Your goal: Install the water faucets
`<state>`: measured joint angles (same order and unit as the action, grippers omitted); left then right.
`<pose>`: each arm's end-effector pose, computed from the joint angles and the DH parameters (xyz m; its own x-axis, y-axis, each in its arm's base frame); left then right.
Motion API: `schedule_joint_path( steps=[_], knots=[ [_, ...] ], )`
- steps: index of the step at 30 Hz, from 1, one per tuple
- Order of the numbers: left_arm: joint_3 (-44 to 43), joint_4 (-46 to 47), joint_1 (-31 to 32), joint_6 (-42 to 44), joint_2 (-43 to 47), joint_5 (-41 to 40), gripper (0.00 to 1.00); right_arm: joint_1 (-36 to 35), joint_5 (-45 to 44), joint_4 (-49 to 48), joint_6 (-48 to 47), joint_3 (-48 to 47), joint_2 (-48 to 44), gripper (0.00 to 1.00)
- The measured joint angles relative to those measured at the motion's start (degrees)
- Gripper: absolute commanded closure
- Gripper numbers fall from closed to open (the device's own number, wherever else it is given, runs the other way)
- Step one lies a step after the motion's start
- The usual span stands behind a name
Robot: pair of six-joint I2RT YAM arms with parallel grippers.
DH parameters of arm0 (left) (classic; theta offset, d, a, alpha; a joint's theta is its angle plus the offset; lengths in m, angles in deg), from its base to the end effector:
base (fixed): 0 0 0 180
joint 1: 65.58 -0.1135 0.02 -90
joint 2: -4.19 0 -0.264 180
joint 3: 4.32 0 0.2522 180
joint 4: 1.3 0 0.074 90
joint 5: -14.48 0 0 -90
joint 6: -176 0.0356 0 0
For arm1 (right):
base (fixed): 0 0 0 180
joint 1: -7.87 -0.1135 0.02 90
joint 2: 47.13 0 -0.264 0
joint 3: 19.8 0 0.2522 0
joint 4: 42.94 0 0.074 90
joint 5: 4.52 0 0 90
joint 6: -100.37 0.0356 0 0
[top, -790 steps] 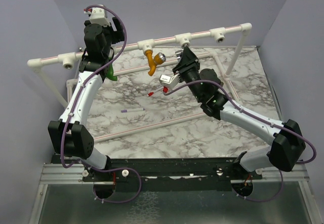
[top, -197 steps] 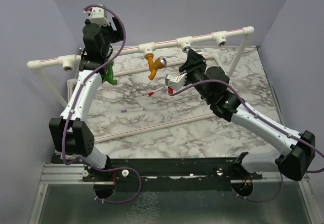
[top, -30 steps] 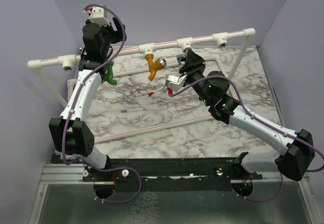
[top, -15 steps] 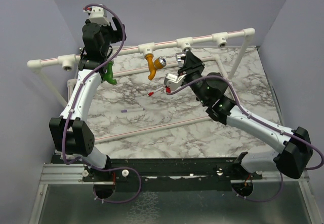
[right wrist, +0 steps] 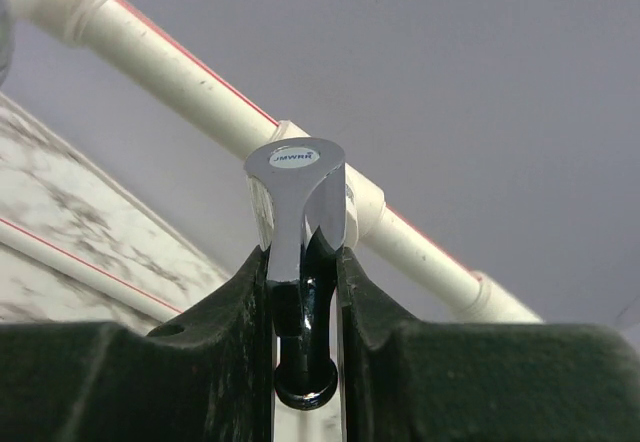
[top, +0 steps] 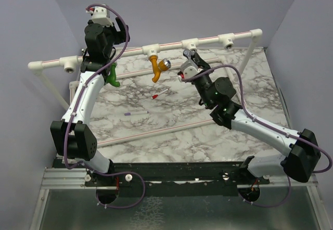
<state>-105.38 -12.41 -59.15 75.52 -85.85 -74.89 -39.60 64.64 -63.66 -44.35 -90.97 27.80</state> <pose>0.3749 -0.0426 0.4255 -0.0239 -0.1803 -0.9833 0.1206 0.9759 -0.1819 0.2159 0.2167 0.3832 0.4883 -0.5963 -0.6372 -0.1040 0.6852 -0.7209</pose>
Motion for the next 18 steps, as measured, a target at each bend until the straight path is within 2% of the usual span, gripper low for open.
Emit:
schedule_joint_path(
  steps=[9,18],
  knots=[
    [0.0,-0.22,0.0,-0.04,0.07,0.0,0.19,-0.11,-6.01,-5.84,28.5,0.87,0.35,0.99],
    [0.0,-0.31,0.0,-0.11,0.11,0.02,0.19,-0.11,-12.81,-6.36,56.13,0.79,0.39,0.99]
  ],
)
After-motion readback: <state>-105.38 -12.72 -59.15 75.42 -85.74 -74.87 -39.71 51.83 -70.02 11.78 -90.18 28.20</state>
